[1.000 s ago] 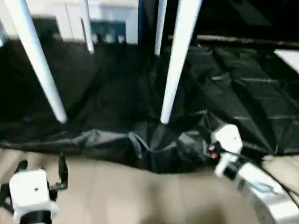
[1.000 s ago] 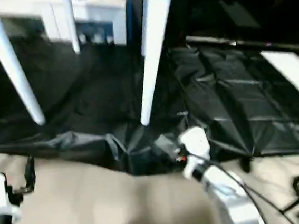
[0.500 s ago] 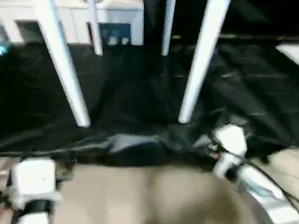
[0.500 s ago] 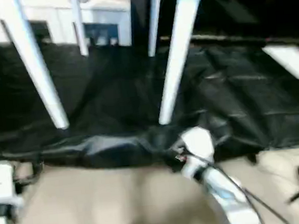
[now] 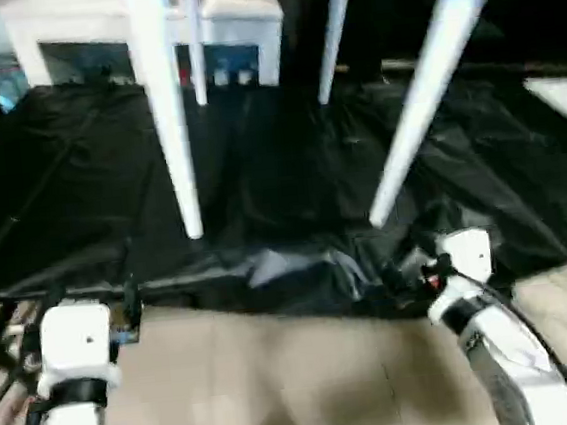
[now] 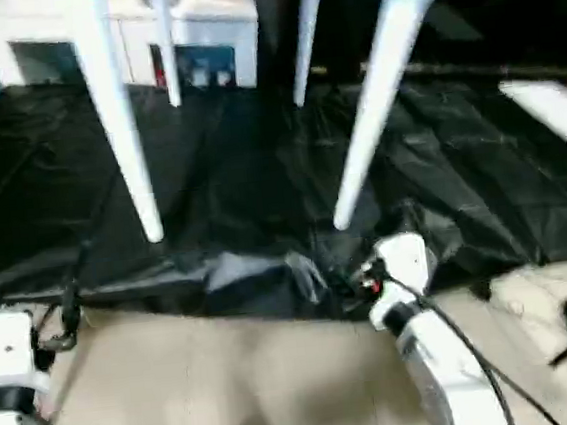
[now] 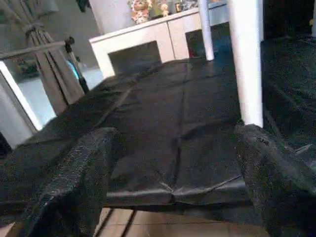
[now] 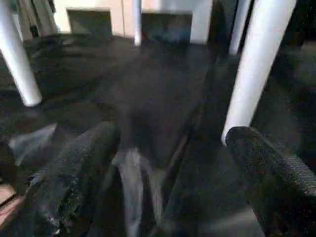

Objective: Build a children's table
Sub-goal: Flip table

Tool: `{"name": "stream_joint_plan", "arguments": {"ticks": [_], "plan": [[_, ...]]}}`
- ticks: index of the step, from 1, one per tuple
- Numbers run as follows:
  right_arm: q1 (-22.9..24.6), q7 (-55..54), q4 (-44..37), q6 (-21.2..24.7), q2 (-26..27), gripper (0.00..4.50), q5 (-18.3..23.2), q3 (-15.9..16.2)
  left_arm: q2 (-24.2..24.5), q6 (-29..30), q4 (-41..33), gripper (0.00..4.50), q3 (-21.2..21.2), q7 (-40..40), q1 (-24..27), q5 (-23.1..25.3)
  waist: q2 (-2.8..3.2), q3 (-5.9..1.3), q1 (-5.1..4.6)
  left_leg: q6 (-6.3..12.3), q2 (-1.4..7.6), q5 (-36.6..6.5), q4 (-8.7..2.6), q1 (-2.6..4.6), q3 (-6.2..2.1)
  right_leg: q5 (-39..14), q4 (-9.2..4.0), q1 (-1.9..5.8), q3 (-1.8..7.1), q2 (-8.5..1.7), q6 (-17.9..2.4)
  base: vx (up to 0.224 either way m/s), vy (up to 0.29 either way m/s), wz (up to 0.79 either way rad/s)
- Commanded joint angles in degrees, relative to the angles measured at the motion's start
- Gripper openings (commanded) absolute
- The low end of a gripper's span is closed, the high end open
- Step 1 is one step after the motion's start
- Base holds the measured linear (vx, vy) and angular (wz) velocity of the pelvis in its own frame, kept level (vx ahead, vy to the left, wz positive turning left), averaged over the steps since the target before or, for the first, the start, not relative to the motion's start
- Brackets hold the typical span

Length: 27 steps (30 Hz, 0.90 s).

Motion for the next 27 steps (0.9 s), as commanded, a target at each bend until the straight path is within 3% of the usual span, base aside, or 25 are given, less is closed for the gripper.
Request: {"name": "stream_joint_plan", "arguments": {"ticks": [1, 3, 7, 11, 12, 13, 14, 15, 16, 20, 21, 22, 27], "plan": [[-0.9, -2.4, 0.0, 3.6, 0.0, 4.05, -2.1, 1.6, 0.6, 0.2, 1.6, 4.11, 0.6, -0.9, -1.3, -1.1, 1.01, -0.93, 0.25, -1.68, 4.47, -21.4, -5.44, 0.64, -2.1, -28.4, -8.36, -0.46, 3.84, -5.95, -2.7, -0.054, -0.016, -0.1], [-0.9, -3.8, -0.4, 3.9, 0.3, 4.05, -3.7, 2.3, 0.5, -0.5, 3.0, 4.11, 1.4, -2.4, -2.2, -3.7, 1.93, -0.72, 0.23, -1.58, 4.7, -23.1, -5.95, 0.52, -2.17, -24.1, -7.79, -0.21, 3.94, -5.93, -4.6, 0.0, 0.0, 0.0], [0.0, -4.6, -1.3, 0.4, 1.1, 4.05, -2.5, -0.1, 1.0, -7.4, 4.3, 4.11, 0.1, -9.0, -1.2, -9.9, 2.17, -1.28, 0.43, 0.14, 5.24, -16.7, -6.19, 0.21, -1.81, -10.7, -6.58, 0.7, 4.02, -5.82, -7.0, 0.0, 0.0, 0.0], [2.1, -4.4, -2.2, -1.6, 0.4, 4.05, -2.5, -1.1, 0.6, -10.9, 4.9, 4.11, -0.6, -12.5, 0.8, -13.0, 2.18, -1.46, 0.2, 0.66, 5.37, -15.2, -6.14, 0.34, -1.08, -1.6, -5.82, 0.93, 3.98, -5.41, -7.7, 0.0, 0.0, 0.0], [3.0, -5.5, -2.8, -2.7, 0.6, 4.05, -3.0, -1.7, 0.1, -11.8, 5.3, 4.11, -0.3, -13.1, 1.4, -14.1, 1.62, -1.4, 0.03, 0.89, 5.36, -14.6, -6.14, 0.25, -0.95, -0.6, -5.81, 1.07, 4.02, -5.43, -7.7, 0.0, 0.0, 0.0], [3.9, -7.1, -3.5, -3.8, 1.0, 4.05, -3.6, -2.4, 0.0, -12.4, 5.5, 4.11, -0.2, -13.7, 1.9, -14.8, 1.97, -1.37, 0.0, 1.07, 5.3, -14.5, -6.17, 0.24, -0.93, 0.1, -5.65, 1.1, 4.01, -5.41, -7.8, 0.0, 0.0, 0.0], [5.8, -12.0, -5.4, -6.3, 2.8, 4.05, -5.3, -4.5, 0.4, -13.0, 5.8, 4.11, -0.3, -13.8, 2.7, -14.2, 1.4, -1.39, -0.07, 1.25, 5.35, -14.3, -6.12, 0.31, -0.75, 0.3, -5.78, 1.11, 4.09, -5.5, -7.6, 0.0, 0.0, 0.0], [7.2, -13.5, -6.7, -6.6, 3.9, 4.05, -5.3, -5.2, 0.6, -13.2, 6.1, 4.11, -0.5, -14.4, 2.8, -14.6, 1.75, -1.35, 0.12, 1.12, 5.36, -13.6, -6.09, 0.44, -0.62, 1.0, -5.72, 0.86, 4.23, -5.51, -7.3, 0.0, 0.0, 0.0], [8.2, -13.6, -7.7, -6.4, 4.3, 4.05, -5.2, -5.0, 0.8, -13.5, 6.2, 4.11, -0.7, -14.8, 2.9, -14.7, 1.43, -1.29, -0.1, 1.22, 5.34, -13.9, -6.16, 0.44, -0.6, 1.0, -5.71, 0.94, 4.21, -5.45, -7.0, 0.0, 0.0, 0.0], [10.2, -12.4, -9.1, -6.2, 4.7, 4.05, -5.4, -3.6, 0.8, -14.8, 6.7, 4.11, -1.1, -16.2, 2.9, -15.5, 1.85, -0.64, -0.41, 0.61, 5.24, -19.6, -6.63, 0.71, -0.62, -8.4, -6.66, 0.74, 4.45, -5.56, -5.4, 0.0, 0.0, 0.0], [10.5, -12.2, -9.2, -6.2, 4.8, 4.05, -5.5, -3.2, 1.0, -15.2, 6.8, 4.11, -1.4, -16.7, 2.9, -15.6, 1.62, -0.6, -0.58, 0.37, 5.22, -20.3, -6.68, 0.66, -0.58, -10.2, -6.85, 0.79, 4.45, -5.57, -5.2, 0.0, 0.0, 0.0], [10.5, -12.2, -9.2, -6.4, 4.8, 4.05, -5.5, -3.0, 1.0, -15.8, 7.0, 4.11, -1.6, -17.2, 2.8, -15.8, 1.53, -0.41, -0.69, -0.31, 5.2, -22.0, -6.73, 0.87, -0.51, -15.5, -7.38, 0.48, 4.67, -5.7, -4.7, 0.0, 0.0, 0.0], [10.8, -12.6, -9.4, -7.2, 4.3, 4.05, -5.9, -2.8, 1.2, -20.2, 11.3, 4.11, -1.1, -18.6, 2.4, -15.7, 1.19, -0.22, -0.86, -0.69, 5.14, -22.0, -6.86, 1.14, -0.27, -18.1, -7.73, 0.25, 4.99, -5.59, -3.6, 0.0, 0.0, 0.0]]}}
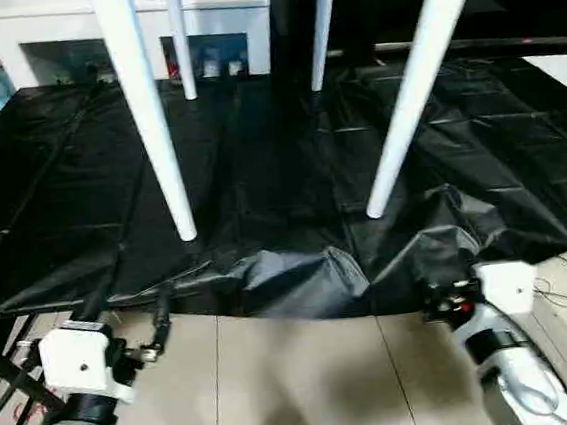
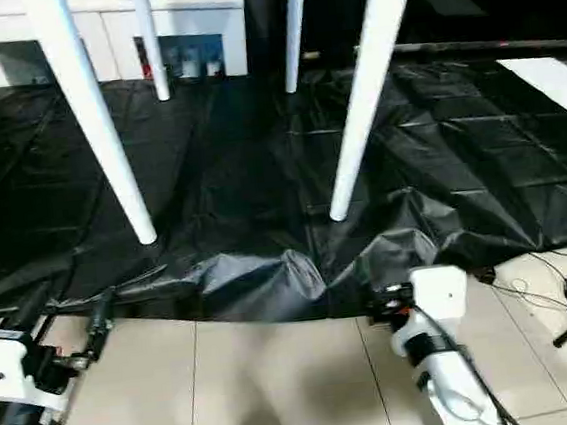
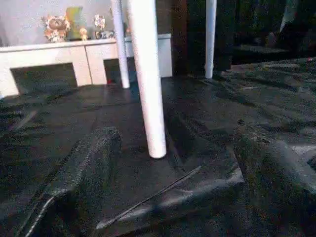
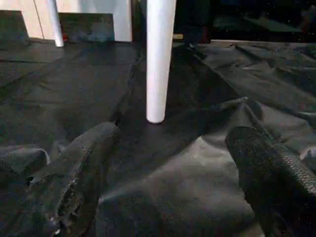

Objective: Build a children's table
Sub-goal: Flip table

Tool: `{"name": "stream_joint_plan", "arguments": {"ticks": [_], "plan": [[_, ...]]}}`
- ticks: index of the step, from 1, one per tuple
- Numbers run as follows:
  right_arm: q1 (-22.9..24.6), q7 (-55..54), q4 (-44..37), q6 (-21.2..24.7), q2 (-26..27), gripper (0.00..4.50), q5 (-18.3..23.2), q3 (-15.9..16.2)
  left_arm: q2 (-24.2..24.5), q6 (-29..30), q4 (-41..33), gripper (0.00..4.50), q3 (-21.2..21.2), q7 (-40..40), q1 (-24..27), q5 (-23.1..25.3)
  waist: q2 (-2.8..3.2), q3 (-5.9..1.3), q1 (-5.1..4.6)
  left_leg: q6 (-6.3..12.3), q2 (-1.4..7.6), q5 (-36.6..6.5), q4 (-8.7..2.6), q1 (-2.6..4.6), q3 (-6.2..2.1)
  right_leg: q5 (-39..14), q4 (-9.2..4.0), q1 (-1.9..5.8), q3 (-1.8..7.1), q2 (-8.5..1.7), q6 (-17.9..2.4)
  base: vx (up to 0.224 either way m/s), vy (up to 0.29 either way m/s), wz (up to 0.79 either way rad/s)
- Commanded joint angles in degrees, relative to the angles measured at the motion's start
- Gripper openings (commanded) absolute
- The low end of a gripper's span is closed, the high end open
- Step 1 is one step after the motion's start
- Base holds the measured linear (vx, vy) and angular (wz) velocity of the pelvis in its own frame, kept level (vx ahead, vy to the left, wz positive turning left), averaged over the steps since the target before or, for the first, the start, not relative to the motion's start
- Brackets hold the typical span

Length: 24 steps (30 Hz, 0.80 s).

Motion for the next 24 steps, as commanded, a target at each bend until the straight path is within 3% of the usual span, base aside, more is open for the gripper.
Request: {"name": "stream_joint_plan", "arguments": {"ticks": [1, 4, 7, 9, 24], "plan": [[0.1, -0.3, -1.4, -0.5, -0.5, 4.05, -0.3, -0.2, 0.3, -1.8, 2.3, 4.11, 0.3, -0.9, -0.3, -0.1, 0.46, -0.66, -0.01, -1.09, 4.63, -23.6, -5.91, 0.24, -2.06, -20.0, -6.88, 0.06, 4.15, -5.66, -3.4, 0.0, 0.0, 0.0], [0.1, -0.3, -1.4, -0.5, -0.5, 4.05, -0.3, -0.2, 0.3, -1.8, 2.3, 4.11, 0.3, -0.9, -0.3, -0.1, 0.49, -0.84, 0.04, -1.08, 4.77, -23.1, -5.89, 0.32, -2.12, -19.3, -6.74, 0.04, 4.2, -5.7, -3.7, 0.0, 0.0, 0.0], [0.1, -0.3, -1.4, -0.5, -0.5, 4.05, -0.3, -0.2, 0.3, -1.8, 2.3, 4.11, 0.3, -0.9, -0.3, -0.1, 0.54, -1.14, 0.01, -0.05, 4.89, -19.2, -5.81, -0.02, -1.97, -9.7, -5.8, 0.46, 4.02, -5.33, -5.3, 0.0, 0.0, 0.0], [0.1, -0.3, -1.4, -0.5, -0.5, 4.05, -0.3, -0.2, 0.3, -1.8, 2.3, 4.11, 0.3, -0.9, -0.3, -0.1, 0.53, -1.22, 0.01, 0.36, 4.85, -18.3, -5.72, -0.01, -1.87, -7.9, -5.66, 0.6, 4.0, -5.34, -5.5, 0.0, 0.0, 0.0], [0.1, -0.3, -1.4, -0.5, -0.5, 4.05, -0.3, -0.2, 0.3, -1.8, 2.3, 4.11, 0.3, -0.9, -0.3, -0.1, 0.43, -0.95, -0.07, -0.04, 4.85, -20.8, -5.78, 0.3, -1.63, -12.8, -6.1, 0.2, 4.35, -5.31, -5.1, 0.0, 0.0, 0.0]]}}
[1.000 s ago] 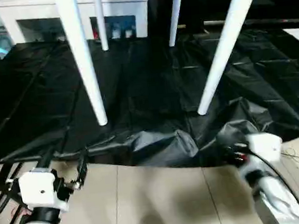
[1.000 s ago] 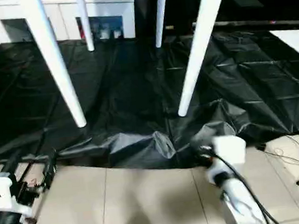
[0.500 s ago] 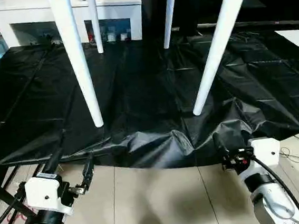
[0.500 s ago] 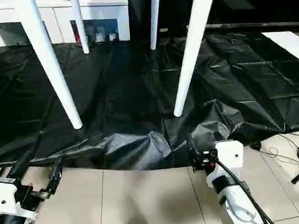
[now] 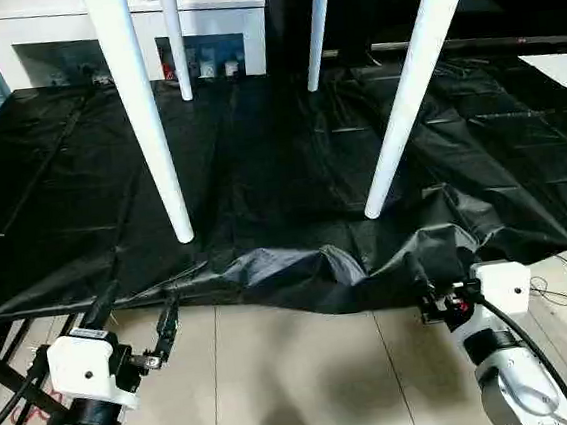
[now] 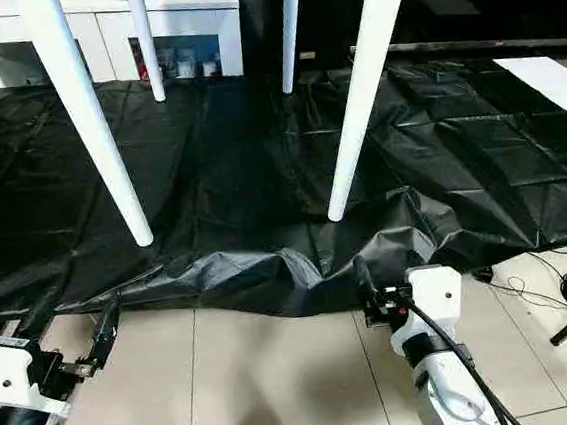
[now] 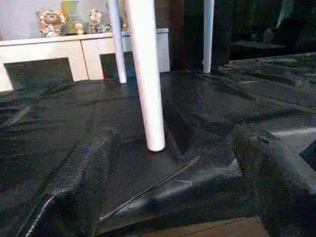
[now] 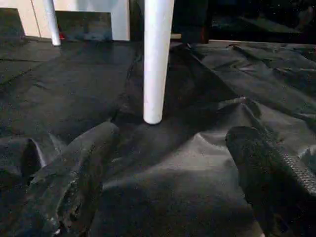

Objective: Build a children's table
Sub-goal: Flip table

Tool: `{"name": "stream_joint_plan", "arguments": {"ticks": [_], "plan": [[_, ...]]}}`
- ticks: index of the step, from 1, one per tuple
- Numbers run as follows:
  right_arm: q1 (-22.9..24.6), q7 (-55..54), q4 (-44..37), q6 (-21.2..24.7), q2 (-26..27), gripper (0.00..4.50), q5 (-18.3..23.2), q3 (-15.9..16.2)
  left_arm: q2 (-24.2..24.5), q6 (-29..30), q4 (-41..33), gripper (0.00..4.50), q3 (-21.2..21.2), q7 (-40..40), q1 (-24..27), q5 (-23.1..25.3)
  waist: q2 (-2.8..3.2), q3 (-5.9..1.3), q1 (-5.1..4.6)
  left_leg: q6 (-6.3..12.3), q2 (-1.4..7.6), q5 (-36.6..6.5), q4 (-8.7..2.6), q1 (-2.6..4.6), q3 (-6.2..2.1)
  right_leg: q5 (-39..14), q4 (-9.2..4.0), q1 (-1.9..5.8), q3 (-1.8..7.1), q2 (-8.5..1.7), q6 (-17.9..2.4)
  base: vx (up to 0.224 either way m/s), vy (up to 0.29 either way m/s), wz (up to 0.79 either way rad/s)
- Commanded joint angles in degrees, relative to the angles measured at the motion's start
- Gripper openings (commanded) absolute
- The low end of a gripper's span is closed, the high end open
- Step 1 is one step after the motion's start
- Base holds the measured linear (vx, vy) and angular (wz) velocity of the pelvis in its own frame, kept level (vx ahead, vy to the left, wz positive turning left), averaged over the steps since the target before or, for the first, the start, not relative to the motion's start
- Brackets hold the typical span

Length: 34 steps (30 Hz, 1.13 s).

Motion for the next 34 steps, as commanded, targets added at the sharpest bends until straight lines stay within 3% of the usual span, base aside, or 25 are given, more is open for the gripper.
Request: {"name": "stream_joint_plan", "arguments": {"ticks": [1, 34], "plan": [[0.0, -0.2, -1.4, -0.5, -0.3, 4.05, -0.2, -0.2, 0.2, -0.4, 0.0, 4.11, 0.2, -0.2, -0.2, -0.1, 0.59, -0.9, 0.03, -0.07, 4.83, -20.9, -5.71, 0.18, -2.12, -13.0, -6.07, 0.2, 3.87, -5.3, -5.1, 0.0, 0.0, 0.0], [0.0, -0.2, -1.4, -0.5, -0.3, 4.05, -0.2, -0.2, 0.2, -0.4, 0.0, 4.11, 0.2, -0.2, -0.2, -0.1, 0.58, -0.84, 0.03, -0.03, 4.86, -21.1, -5.75, 0.17, -2.06, -13.2, -6.12, 0.13, 3.98, -5.32, -5.0, 0.0, 0.0, 0.0]]}}
